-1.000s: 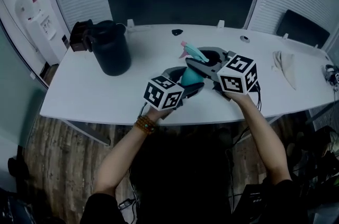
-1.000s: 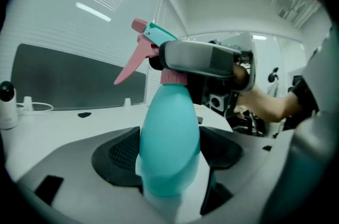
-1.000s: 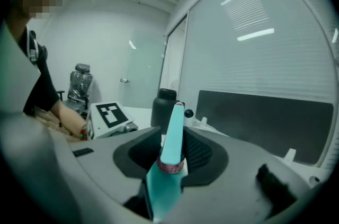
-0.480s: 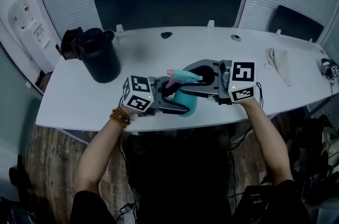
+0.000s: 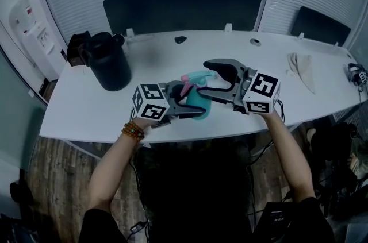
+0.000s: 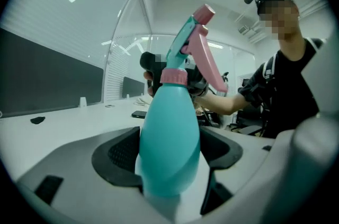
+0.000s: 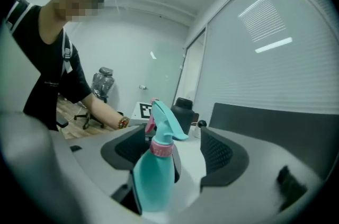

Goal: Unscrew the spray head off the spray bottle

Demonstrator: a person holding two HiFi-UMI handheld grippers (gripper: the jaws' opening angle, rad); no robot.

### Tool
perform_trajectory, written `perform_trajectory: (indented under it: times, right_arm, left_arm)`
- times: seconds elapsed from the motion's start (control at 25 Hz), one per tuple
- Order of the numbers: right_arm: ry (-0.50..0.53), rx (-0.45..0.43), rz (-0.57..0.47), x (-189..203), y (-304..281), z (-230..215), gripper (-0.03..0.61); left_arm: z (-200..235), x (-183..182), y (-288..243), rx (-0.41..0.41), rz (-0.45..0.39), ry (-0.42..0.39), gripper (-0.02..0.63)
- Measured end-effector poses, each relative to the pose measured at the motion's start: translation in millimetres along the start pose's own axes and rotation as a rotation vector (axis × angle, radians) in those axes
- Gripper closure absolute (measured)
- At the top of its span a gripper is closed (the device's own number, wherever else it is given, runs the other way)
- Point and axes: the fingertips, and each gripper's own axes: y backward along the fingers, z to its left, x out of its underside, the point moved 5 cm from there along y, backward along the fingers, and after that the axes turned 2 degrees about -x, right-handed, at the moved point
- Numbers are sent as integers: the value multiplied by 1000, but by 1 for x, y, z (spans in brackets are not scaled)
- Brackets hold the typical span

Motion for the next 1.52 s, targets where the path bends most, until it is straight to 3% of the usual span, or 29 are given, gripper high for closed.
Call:
perform_trajectory:
  times: [0.12, 0.28, 0.36, 0.48, 0.68, 0.84, 0.88, 1.0, 1.04, 1.32, 1.52]
  right_arm:
    - [-42, 120, -9, -1, 7, -6, 241]
    - [-144, 312, -8, -8, 5, -11, 241]
    - [-191, 342, 8, -7, -5, -11, 241]
    - [-205, 359, 50, -5, -26, -11, 241]
    - [-253, 416, 80, -8, -54, -24, 241]
    - [-220, 413, 112, -8, -69, -30, 244]
    - [-217, 421, 108, -8, -67, -32, 263]
    - [-195, 466, 101, -6, -54, -40, 474]
    - [-189, 464, 103, -4, -51, -42, 486]
    - [-149, 345, 134, -4, -42, -42, 489]
    - [-163, 186, 98, -4, -30, -38, 489]
  left_arm:
    - [13, 0, 3, -155, -8, 39, 264]
    - [41, 1, 18, -544, -31, 132, 264]
    - [50, 1, 25, -710, -40, 171, 264]
    - [53, 2, 25, -807, -43, 195, 264]
    - [55, 3, 19, -838, -43, 206, 264]
    - [57, 0, 17, -837, -45, 204, 264]
    - [57, -1, 17, -829, -45, 201, 264]
    - [54, -1, 16, -794, -42, 190, 264]
    - [54, 0, 16, -781, -40, 188, 264]
    - [50, -2, 10, -668, -30, 165, 264]
    - [42, -1, 6, -486, -18, 125, 264]
